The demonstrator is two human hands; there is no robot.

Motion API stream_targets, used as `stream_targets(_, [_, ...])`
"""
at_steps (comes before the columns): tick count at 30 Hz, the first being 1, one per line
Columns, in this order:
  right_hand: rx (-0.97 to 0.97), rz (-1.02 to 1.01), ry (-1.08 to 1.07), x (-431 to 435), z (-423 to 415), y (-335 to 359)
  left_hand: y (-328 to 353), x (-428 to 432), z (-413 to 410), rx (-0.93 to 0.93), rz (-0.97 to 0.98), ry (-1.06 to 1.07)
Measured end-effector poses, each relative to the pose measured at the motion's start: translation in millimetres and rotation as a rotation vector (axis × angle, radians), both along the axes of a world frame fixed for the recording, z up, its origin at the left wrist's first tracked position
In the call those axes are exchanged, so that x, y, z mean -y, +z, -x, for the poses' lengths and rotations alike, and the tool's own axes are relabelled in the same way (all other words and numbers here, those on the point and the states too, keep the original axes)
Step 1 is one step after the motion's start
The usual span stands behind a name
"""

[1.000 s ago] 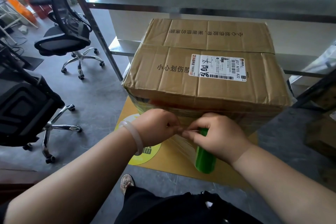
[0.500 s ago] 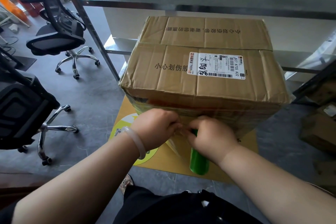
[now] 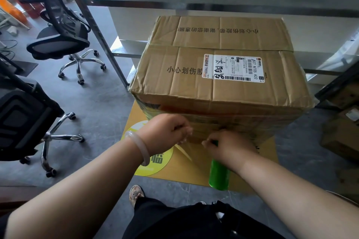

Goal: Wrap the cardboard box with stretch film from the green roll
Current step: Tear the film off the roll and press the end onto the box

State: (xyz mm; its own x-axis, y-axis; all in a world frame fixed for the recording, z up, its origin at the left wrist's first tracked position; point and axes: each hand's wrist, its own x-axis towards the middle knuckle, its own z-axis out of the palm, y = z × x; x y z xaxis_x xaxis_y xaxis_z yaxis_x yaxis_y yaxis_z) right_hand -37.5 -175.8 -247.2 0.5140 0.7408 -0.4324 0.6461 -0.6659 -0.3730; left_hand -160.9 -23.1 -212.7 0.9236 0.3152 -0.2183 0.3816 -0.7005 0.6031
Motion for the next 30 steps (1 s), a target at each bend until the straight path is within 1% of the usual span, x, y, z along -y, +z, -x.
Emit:
stream_targets(3, [-0.073, -0.096, -0.019, 7.0, -3.1, 1.7, -5.2, -0.9, 0.3, -0.016, 0.012, 0.037])
stream_targets(6, [-0.155, -0.225, -0.040, 13.3, -6.7, 5.2, -6.9, 1.1, -0.7, -0.058, -0.048, -0.020])
stream_targets(8, [-0.160, -0.237, -0.003, 15.1, -9.2, 6.9, -6.8, 3.9, -2.4, -0.083, -0.086, -0.076])
stream_targets(13, [-0.057, -0.156, 0.125, 14.5, -12.7, 9.6, -7.6, 3.7, -9.4, -0.115, -0.151, -0.147])
stream_targets(16, [0.009, -0.121, 0.157, 15.4, -13.1, 7.0, -7.9, 4.7, -10.2, -0.123, -0.138, -0.172])
stream_targets(18, [0.081, -0.106, 0.161, 15.8, -12.1, 2.5, -8.4, 6.5, -9.9, -0.117, -0.169, -0.157])
stream_targets(21, [0.152, -0.076, 0.127, 21.8, -9.9, -9.2, -10.5, 9.0, -8.7, -0.072, -0.180, -0.119])
stream_targets(25, [0.170, -0.076, 0.019, 36.9, -13.1, -25.4, -10.4, 11.0, -8.4, -0.057, -0.173, -0.105])
stream_targets(30, [0.202, -0.101, -0.018, 43.8, -16.9, -35.0, -10.7, 12.6, -8.1, -0.036, -0.148, -0.063])
